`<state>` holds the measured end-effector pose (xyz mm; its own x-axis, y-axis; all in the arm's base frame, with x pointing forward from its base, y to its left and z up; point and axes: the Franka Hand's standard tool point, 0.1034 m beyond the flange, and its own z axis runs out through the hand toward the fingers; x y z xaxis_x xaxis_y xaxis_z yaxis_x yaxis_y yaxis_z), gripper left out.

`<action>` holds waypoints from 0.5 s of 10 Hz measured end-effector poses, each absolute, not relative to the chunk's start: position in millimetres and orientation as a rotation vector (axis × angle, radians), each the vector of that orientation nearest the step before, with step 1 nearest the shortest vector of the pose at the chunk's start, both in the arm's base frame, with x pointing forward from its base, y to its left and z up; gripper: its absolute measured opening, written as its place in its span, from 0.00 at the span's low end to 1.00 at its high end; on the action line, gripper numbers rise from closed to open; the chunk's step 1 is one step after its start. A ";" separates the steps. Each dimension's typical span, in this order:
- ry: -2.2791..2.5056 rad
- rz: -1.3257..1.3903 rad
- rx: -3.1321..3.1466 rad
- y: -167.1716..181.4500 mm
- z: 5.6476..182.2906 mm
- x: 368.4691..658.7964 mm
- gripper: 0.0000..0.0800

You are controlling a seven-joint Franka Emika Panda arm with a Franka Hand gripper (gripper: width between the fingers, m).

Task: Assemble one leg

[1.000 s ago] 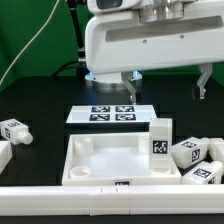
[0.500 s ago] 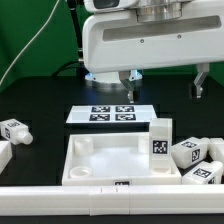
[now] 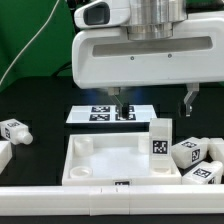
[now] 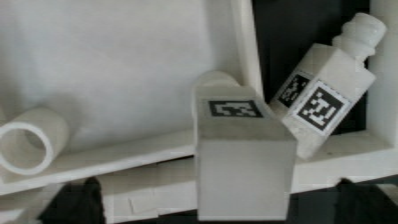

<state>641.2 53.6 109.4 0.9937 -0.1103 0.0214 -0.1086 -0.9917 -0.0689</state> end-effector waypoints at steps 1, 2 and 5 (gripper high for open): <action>0.170 -0.033 -3.070 52.5 106.8 640.4 0.81; 0.170 -0.032 -3.070 52.7 106.1 640.2 0.78; 0.169 -0.064 -3.069 55.0 102.6 643.4 0.33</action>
Offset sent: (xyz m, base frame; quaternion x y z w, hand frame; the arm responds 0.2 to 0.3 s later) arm 0.0004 0.0042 -0.0081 0.0080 0.0094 0.0041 0.9999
